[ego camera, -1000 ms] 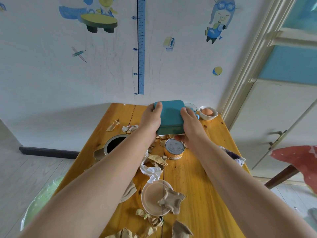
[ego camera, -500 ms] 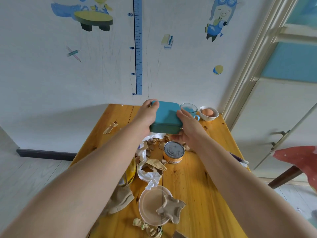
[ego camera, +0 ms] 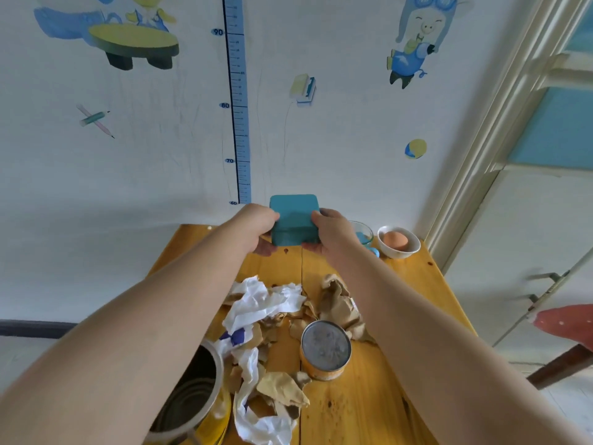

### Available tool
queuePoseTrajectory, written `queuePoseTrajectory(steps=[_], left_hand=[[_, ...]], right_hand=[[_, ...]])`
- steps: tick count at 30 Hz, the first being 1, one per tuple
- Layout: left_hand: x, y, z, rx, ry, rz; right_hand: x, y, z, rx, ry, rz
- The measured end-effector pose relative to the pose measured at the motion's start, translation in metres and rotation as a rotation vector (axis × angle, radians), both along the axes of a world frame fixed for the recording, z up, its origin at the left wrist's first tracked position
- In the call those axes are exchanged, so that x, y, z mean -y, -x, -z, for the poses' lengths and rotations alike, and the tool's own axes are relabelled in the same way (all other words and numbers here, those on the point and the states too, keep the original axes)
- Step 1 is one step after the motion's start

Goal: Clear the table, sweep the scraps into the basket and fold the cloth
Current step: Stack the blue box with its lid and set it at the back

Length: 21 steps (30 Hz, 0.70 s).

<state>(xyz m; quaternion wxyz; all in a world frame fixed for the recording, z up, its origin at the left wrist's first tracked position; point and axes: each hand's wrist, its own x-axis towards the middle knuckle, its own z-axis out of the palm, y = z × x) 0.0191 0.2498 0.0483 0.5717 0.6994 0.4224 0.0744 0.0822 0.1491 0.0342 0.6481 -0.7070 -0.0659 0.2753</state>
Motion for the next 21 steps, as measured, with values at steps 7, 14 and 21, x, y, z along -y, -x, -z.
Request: queuePoseTrajectory(steps=[7,14,21], left_hand=[[-0.016,-0.027,0.027,-0.246,-0.003,0.106],[-0.020,-0.032,0.036,-0.289,0.090,0.128],[-0.010,-0.037,0.039,-0.326,0.000,0.193]], right_hand=[[-0.017,-0.025,0.029,0.229,0.412,-0.146],[-0.018,-0.032,0.047,0.533,0.801,-0.333],[-0.010,-0.025,0.048,0.630,0.913,-0.349]])
